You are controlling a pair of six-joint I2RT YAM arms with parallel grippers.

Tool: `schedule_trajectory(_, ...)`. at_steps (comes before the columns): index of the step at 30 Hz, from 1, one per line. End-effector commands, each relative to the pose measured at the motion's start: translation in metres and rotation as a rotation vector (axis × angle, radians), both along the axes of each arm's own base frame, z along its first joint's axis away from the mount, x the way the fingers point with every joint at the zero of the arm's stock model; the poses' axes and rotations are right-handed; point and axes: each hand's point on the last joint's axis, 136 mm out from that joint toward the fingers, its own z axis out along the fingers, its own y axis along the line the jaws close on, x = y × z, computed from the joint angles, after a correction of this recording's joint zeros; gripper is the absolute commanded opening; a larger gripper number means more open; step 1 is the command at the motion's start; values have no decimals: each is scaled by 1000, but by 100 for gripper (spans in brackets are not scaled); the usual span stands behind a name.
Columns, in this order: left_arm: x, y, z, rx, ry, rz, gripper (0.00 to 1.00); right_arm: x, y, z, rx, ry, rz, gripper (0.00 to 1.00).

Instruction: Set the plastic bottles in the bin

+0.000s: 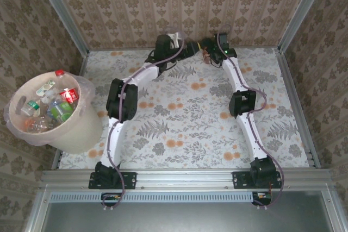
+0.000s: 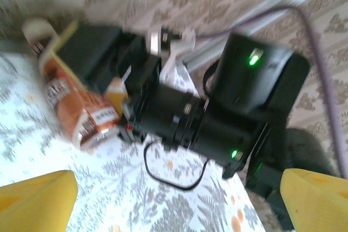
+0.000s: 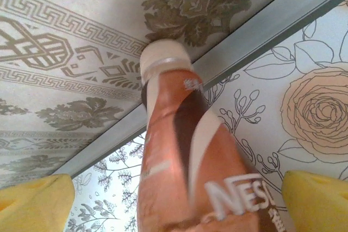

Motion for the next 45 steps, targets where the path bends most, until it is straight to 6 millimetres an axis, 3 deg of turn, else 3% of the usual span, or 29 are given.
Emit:
schedule_trajectory(1,15,16,-9,69,-31,71,99,-21,12,18,-50,54,46,99)
schedule_trajectory(6,22,28,-24,99,13,130,100,-38,17,-5,-75,154,92,88)
schedule_trajectory(13,20,36,-32,146,28,159,100,-52,21,-7,-156,198,113,69)
schedule_trajectory(14,25,48,-31,147,29,180,100,-52,21,-4,-162,193,120,67)
schedule_trajectory(17,22,60,-22,145,19,186,100,-54,26,19,-194,146,162,62)
schedule_trajectory(21,7,75,-4,149,-9,193,100,-61,34,65,-250,71,281,58)
schedule_trajectory(26,-21,102,20,129,-40,207,100,-104,37,116,-375,60,502,57)
schedule_trajectory(29,-43,109,37,108,-57,192,100,-124,41,150,-303,40,577,56)
schedule_trajectory(36,-88,112,79,31,-57,122,100,-167,78,219,-187,-63,728,56)
schedule_trajectory(40,-106,118,102,-39,-77,121,100,-208,86,259,-114,-147,793,56)
schedule_trajectory(45,-127,110,144,-205,-100,56,100,-260,104,283,-90,-243,900,58)
